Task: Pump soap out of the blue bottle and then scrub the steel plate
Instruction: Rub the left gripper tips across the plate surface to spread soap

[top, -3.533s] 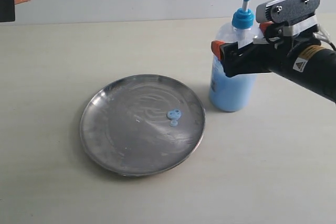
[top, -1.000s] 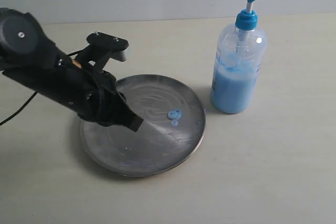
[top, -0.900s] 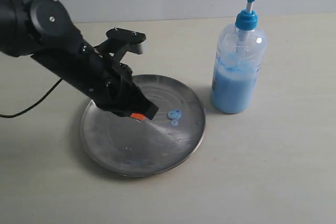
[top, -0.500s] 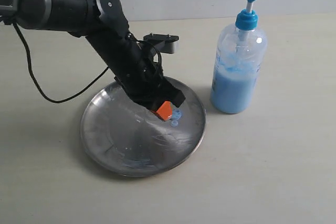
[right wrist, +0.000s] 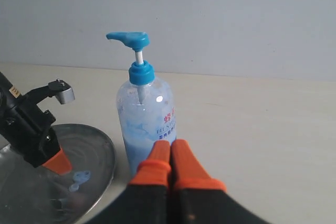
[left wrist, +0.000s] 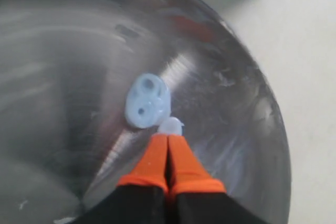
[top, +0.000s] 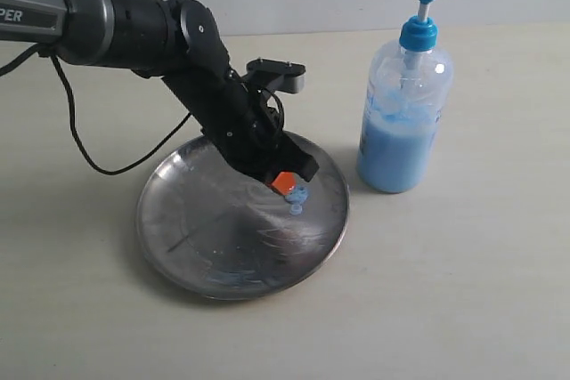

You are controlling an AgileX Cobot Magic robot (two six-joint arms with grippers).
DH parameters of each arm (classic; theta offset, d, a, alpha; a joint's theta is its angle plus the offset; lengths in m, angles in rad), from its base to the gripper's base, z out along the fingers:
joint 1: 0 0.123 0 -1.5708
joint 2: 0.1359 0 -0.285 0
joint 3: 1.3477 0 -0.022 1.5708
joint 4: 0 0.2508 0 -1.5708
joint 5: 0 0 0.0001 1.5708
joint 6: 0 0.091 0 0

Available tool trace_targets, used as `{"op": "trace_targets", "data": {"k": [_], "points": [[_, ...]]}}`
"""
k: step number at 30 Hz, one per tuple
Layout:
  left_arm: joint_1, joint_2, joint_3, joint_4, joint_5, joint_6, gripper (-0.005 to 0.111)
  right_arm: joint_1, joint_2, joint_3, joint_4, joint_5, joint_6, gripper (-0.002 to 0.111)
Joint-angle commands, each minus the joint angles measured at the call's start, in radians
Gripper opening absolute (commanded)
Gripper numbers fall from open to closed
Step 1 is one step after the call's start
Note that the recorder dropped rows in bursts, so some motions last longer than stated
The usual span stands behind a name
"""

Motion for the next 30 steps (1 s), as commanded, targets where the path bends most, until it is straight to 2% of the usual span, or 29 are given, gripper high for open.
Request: {"op": "trace_targets", "data": {"k": [1,14,30], "points": [[-0.007,0.024,-0.005,0.002,-0.054,-0.007,0.000,-0.004,0.000,0.006,-0.003,-0.024,-0.005,0.000],[-0.007,0.037,-0.005,-0.010,-0.166,-0.007,0.000,-0.004,0.000,0.006,-0.002,-0.027,-0.005,0.000],[-0.007,0.084,-0.028,-0.014,-0.085,-0.007,0.000,-0.004,0.000,0.006,-0.002,-0.027,-0.005,0.000]]}}
